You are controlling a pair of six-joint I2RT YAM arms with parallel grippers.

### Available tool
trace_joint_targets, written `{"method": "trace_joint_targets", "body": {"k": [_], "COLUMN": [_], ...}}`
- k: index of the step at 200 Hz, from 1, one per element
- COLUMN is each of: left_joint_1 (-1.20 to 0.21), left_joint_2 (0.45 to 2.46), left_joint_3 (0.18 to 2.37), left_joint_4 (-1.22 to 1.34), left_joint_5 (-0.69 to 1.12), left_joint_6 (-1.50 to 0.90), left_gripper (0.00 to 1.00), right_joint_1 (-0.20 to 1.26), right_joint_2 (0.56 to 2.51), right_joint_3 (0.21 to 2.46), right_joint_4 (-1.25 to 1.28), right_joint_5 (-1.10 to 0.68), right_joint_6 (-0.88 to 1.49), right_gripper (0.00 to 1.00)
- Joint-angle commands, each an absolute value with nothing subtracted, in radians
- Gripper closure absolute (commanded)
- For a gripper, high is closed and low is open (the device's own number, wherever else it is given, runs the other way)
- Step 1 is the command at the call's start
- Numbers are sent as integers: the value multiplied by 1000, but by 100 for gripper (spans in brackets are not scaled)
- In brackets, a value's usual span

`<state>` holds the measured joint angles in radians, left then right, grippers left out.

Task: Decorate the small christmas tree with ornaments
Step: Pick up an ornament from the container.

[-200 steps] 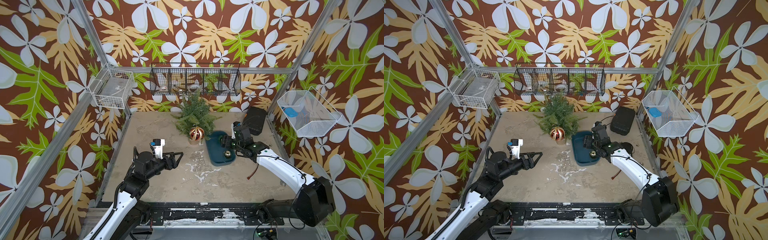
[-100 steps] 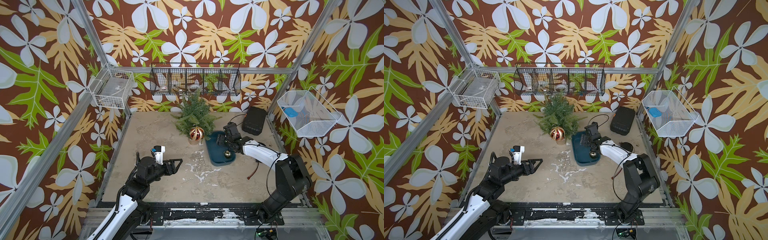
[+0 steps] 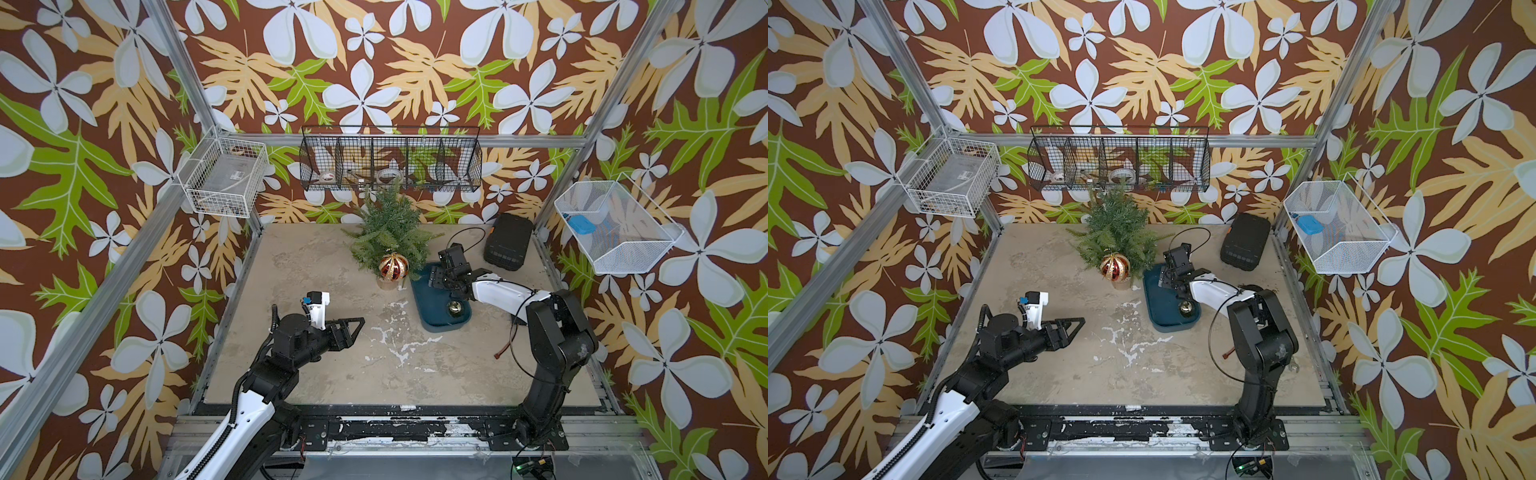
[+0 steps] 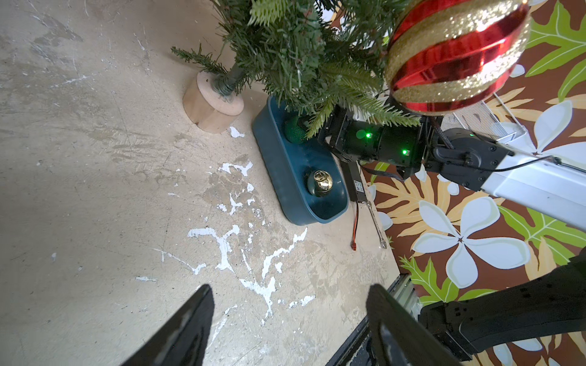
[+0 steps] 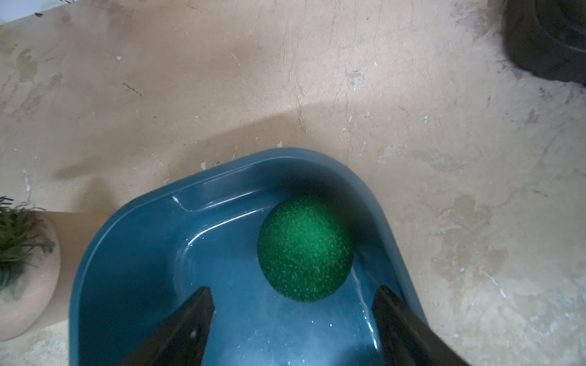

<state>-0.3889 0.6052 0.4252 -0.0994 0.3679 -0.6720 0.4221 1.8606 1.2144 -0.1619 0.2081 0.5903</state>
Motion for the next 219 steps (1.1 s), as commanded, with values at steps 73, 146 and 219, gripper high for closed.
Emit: {"method": "trace_joint_targets", "body": {"k": [73, 146, 219], "left_joint_1": [-388, -388, -388], "left_joint_2": [609, 612, 612], "left_joint_3": [427, 425, 425], "left_joint_4": [-84, -84, -84], "left_joint_5": [362, 360, 357], "left_joint_6": [-669, -669, -669], "left_gripper": [23, 23, 24], "right_joint_1": [424, 422, 419], "right_joint_2": [1957, 2009, 2004], "right_joint_3": [1271, 1312, 1294], "right_joint_4": [-139, -135, -125], "right_joint_5": [266, 273, 254], "right_joint_6": [560, 529, 521], "right_gripper": [21, 28, 40]}}
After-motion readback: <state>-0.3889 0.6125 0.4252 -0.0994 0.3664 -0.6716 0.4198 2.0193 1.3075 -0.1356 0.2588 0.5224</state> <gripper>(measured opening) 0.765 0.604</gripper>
